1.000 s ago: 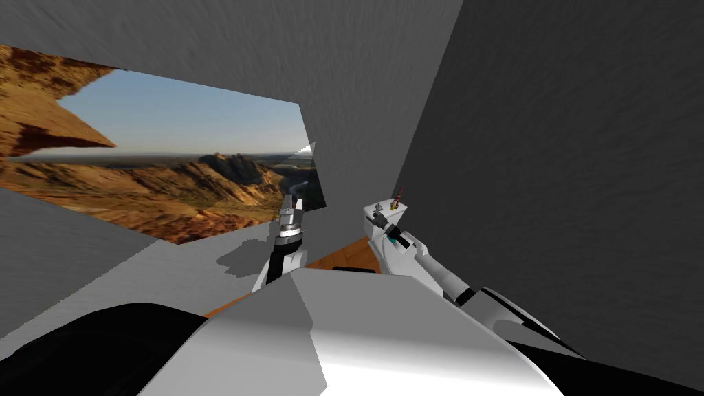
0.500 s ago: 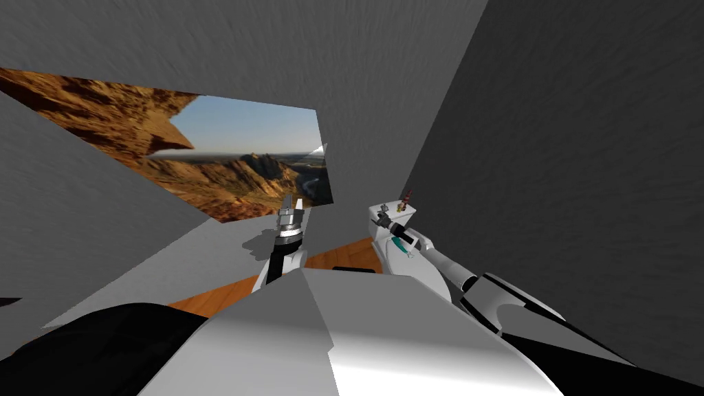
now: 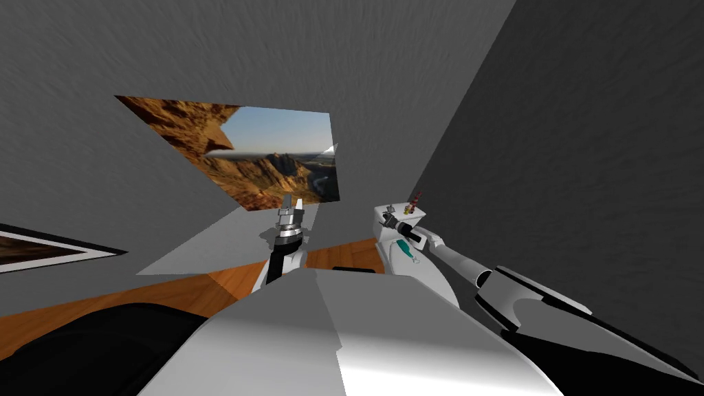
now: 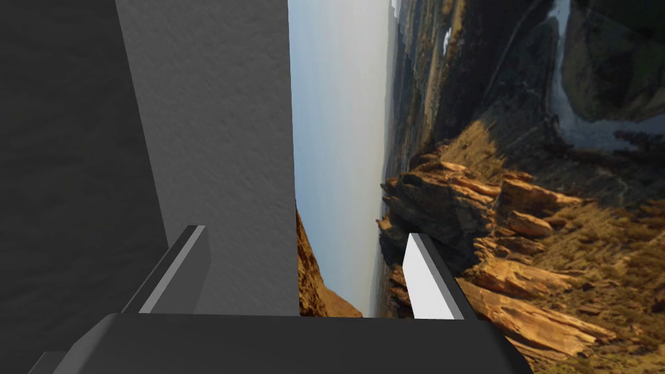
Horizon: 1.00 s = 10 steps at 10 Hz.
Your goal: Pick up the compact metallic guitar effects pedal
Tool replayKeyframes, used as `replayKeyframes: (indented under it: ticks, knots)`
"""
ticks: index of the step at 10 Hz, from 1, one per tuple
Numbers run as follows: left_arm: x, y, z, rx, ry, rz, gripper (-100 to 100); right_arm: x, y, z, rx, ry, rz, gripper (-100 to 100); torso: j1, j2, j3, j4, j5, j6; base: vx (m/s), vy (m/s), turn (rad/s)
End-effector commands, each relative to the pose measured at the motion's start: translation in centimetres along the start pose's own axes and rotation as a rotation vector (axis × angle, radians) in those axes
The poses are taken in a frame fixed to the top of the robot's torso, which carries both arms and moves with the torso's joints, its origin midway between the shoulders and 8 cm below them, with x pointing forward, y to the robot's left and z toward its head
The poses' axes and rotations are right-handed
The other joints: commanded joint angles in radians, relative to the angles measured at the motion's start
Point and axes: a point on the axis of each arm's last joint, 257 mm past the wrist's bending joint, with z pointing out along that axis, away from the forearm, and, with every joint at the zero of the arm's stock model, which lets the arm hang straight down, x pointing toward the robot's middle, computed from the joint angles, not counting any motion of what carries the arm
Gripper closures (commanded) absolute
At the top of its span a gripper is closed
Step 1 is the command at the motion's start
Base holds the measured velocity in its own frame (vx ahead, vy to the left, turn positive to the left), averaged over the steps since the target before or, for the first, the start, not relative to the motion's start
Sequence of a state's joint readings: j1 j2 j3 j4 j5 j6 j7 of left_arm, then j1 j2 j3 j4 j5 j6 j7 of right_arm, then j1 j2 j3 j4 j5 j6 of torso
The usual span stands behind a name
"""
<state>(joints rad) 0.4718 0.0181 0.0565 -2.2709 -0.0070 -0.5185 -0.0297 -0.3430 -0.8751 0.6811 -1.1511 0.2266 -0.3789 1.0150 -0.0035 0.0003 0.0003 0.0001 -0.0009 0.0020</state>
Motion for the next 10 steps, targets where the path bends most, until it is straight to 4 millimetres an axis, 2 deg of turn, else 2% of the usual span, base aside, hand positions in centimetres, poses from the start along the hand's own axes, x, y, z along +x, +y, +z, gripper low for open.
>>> replayKeyframes:
  ticks: [1,2,4,5,6,7,10]
  knots:
    - [0.0,0.0,0.0,0.0,0.0,0.0,0,1.3,-1.0,-0.1,0.002,0.032,-0.041,-100,0.0,0.0,0.0,0.0,0.0,0.0,-0.044,-0.019,0.071]
    - [0.0,0.0,0.0,0.0,0.0,0.0,0,1.5,-1.1,-0.2,0.004,0.037,-0.041,-100,0.0,-0.001,0.0,0.0,0.0,0.0,-0.016,-0.006,-0.008]
    - [0.0,0.0,0.0,0.0,0.0,0.0,0,4.9,-3.4,-1.9,0.009,0.137,-0.145,-100,0.002,-0.003,-0.001,0.0,0.0,0.0,-0.028,-0.007,0.174]
    - [0.0,0.0,0.0,0.0,0.0,0.0,0,4.9,-3.4,-1.9,0.009,0.137,-0.145,-100,0.001,-0.002,-0.001,0.0,0.0,0.0,-0.034,-0.016,0.089]
    - [0.0,0.0,0.0,0.0,0.0,0.0,0,6.5,-4.5,-2.9,0.011,0.185,-0.192,-100,0.001,-0.002,-0.001,0.0,0.0,0.0,-0.034,-0.007,0.108]
    - [0.0,0.0,0.0,0.0,0.0,0.0,0,6.5,-4.5,-2.9,0.011,0.185,-0.192,-100,0.001,-0.002,-0.001,0.0,0.0,0.0,-0.022,-0.005,0.058]
    - [0.0,0.0,0.0,0.0,0.0,0.0,0,10.2,-7.8,-5.8,0.017,0.309,-0.311,-100,0.002,-0.002,-0.001,0.0,0.0,0.0,-0.028,-0.001,0.153]
